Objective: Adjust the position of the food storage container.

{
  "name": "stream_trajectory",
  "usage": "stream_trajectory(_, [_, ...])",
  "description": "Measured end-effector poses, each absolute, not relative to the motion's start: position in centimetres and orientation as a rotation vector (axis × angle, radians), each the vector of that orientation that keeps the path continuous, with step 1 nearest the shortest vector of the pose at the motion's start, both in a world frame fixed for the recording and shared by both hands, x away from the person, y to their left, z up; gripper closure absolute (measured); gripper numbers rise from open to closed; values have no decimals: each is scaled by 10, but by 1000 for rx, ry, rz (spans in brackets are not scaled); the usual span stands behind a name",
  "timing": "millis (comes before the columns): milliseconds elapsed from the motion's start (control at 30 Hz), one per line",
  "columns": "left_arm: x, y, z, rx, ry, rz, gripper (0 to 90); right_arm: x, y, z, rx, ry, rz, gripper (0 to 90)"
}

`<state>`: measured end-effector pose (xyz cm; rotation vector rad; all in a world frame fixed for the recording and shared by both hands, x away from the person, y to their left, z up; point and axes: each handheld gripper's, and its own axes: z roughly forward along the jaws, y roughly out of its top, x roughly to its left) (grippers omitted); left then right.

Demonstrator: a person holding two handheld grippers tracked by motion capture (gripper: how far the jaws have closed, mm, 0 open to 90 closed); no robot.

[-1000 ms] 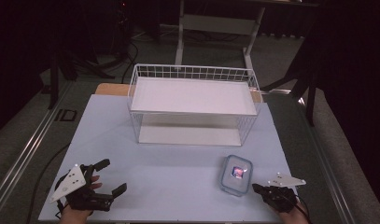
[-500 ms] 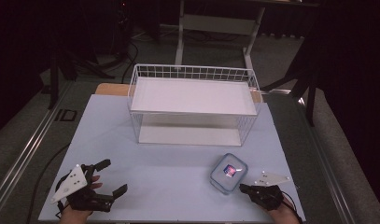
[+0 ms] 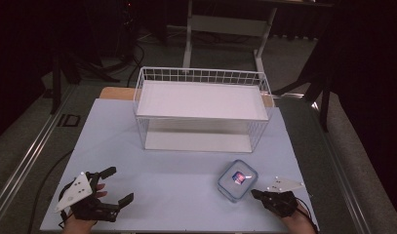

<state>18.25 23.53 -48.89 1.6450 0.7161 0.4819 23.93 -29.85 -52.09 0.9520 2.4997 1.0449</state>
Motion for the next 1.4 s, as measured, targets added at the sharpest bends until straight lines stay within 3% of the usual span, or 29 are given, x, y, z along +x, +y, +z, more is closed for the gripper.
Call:
stream_trajectory(533, [183, 237, -490, 1648, 725, 481, 8, 255, -249, -523, 818, 2598, 1098, 898])
stream_trajectory(767, [183, 239, -490, 1644, 734, 480, 9, 264, -272, -521, 814, 2543, 1004, 898])
stream_trajectory(933, [184, 237, -492, 1659, 731, 482, 9, 296, -297, -520, 958, 2416, 980, 899])
stream_trajectory(1167, [183, 239, -492, 1654, 738, 482, 9, 313, -286, -531, 977, 2471, 1002, 899])
stream_trajectory(1400, [183, 239, -492, 1660, 736, 485, 9, 300, -272, -531, 951, 2515, 1044, 899])
